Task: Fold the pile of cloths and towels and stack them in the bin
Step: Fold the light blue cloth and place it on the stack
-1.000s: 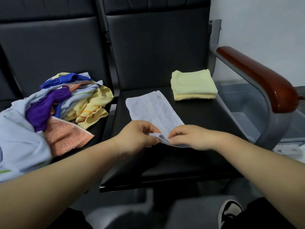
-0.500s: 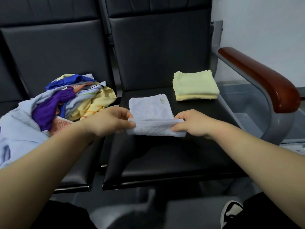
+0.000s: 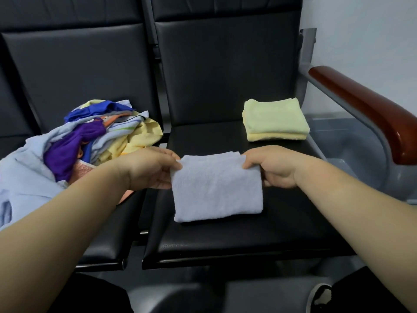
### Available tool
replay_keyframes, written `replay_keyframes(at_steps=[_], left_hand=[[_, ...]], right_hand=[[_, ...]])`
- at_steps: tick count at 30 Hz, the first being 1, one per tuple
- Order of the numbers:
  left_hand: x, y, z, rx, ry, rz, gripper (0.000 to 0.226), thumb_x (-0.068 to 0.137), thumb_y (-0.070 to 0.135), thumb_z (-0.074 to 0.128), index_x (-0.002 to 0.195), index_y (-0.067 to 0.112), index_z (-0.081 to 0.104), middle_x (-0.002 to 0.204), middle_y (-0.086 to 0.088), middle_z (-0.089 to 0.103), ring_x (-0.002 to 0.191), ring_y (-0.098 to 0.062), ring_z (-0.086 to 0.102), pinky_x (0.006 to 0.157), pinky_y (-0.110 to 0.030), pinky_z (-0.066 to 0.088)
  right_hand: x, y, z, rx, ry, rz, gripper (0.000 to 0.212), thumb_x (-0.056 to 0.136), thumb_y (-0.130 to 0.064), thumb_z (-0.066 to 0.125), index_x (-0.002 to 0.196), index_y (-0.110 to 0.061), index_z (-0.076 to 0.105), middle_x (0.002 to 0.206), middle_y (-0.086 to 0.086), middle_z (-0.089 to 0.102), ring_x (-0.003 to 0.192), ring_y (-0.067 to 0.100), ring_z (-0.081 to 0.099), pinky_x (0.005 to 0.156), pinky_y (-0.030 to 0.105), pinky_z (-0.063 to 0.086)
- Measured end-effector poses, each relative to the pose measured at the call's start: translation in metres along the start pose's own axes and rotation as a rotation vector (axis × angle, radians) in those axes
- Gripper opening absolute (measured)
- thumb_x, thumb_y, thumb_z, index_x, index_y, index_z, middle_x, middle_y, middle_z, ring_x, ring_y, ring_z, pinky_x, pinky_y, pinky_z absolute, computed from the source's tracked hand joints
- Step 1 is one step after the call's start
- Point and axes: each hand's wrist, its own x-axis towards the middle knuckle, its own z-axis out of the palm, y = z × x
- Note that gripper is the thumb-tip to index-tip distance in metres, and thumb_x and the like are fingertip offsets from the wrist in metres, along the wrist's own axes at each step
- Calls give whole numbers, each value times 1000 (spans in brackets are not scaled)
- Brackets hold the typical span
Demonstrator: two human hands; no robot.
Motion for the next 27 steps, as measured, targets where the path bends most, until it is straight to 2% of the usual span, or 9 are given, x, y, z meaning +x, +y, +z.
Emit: replay_keyframes(at_steps=[4, 7, 10, 13, 15, 18, 21, 24, 27], left_hand=[[32, -3, 6, -81, 273, 143, 18, 96, 3, 54, 85, 15, 62, 89, -7, 62, 82, -19, 62, 66, -32, 53], [60, -9, 2, -49, 436, 191, 11, 94, 6, 58, 88, 13, 63, 88, -9, 62, 78, -22, 60, 67, -34, 55], [87, -22, -2, 88, 577, 222, 4, 88, 15, 68, 90, 16, 65, 87, -5, 66, 79, -24, 62, 71, -39, 54], [105, -33, 0, 365, 694, 260, 11, 91, 22, 69, 98, 19, 61, 87, 5, 64, 77, -9, 58, 68, -27, 44], [114, -39, 4, 514, 721, 283, 13, 93, 24, 68, 100, 20, 58, 86, 9, 60, 75, -2, 53, 71, -27, 41], [122, -43, 6, 653, 726, 270, 15, 95, 29, 63, 99, 19, 53, 83, 5, 60, 75, -12, 57, 66, -31, 42], [123, -40, 4, 749, 705, 187, 22, 96, 36, 59, 98, 16, 51, 84, 2, 58, 79, -21, 57, 66, -33, 39], [122, -38, 4, 840, 603, 26, 31, 96, 45, 49, 101, 14, 54, 97, -3, 60, 89, -26, 59, 72, -35, 43], [121, -36, 8, 841, 539, -67, 35, 95, 39, 45, 109, 11, 60, 113, -11, 61, 100, -31, 61, 79, -36, 47]], right_hand=[[31, -1, 7, 0, 242, -125, 15, 90, -12, 65, 103, -16, 71, 109, 5, 72, 96, 20, 67, 82, 35, 55], [53, -1, 12, -157, 407, -212, 19, 90, -18, 69, 109, -22, 69, 106, 1, 70, 89, 16, 65, 68, 28, 50], [76, 3, 13, -242, 520, -249, 20, 90, -23, 69, 109, -25, 66, 103, -5, 69, 94, 14, 66, 69, 29, 51], [93, 8, 13, -400, 575, -230, 18, 93, -27, 67, 110, -28, 61, 97, -9, 67, 86, 8, 62, 63, 26, 45], [103, 13, 12, -509, 594, -209, 15, 94, -29, 66, 108, -27, 60, 95, -8, 66, 82, 7, 60, 62, 28, 45], [111, 16, 11, -639, 595, -170, 14, 94, -32, 65, 104, -25, 59, 93, -7, 65, 83, 12, 60, 67, 34, 50], [106, 9, 7, -782, 568, -50, 27, 92, -45, 62, 102, -21, 56, 95, -4, 62, 81, 16, 59, 60, 34, 44], [96, 2, 7, -885, 461, 151, 41, 93, -56, 51, 101, -16, 56, 99, 0, 62, 81, 19, 61, 59, 32, 42], [85, -6, 20, -894, 365, 203, 31, 96, -45, 49, 99, -15, 54, 93, 1, 60, 84, 21, 64, 64, 32, 46]])
